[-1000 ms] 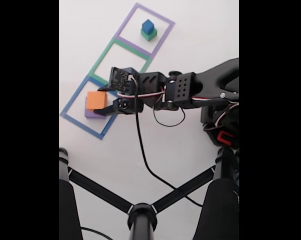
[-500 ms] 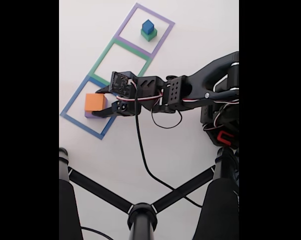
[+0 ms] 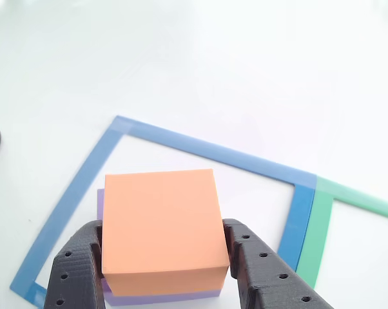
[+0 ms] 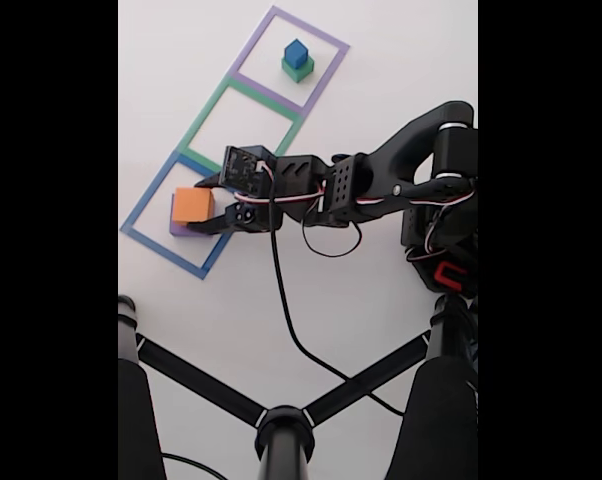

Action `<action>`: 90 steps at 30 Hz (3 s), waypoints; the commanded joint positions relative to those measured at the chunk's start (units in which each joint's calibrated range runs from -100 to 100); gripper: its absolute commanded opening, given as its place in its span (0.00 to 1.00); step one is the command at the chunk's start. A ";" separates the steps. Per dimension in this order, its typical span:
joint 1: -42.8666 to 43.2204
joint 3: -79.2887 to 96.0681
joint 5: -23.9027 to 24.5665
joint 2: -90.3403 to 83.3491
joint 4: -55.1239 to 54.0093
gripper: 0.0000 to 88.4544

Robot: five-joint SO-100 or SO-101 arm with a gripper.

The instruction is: Tower of hanoi

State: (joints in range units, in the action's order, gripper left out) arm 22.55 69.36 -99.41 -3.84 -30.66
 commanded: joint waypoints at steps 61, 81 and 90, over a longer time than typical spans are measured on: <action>-32.05 -74.04 -0.59 -35.10 125.64 0.00; -43.94 -48.15 -0.59 -43.03 106.94 0.14; -46.15 -16.89 -0.59 -47.52 75.46 0.24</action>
State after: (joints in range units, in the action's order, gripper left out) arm -22.55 42.91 -100.00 -48.59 57.95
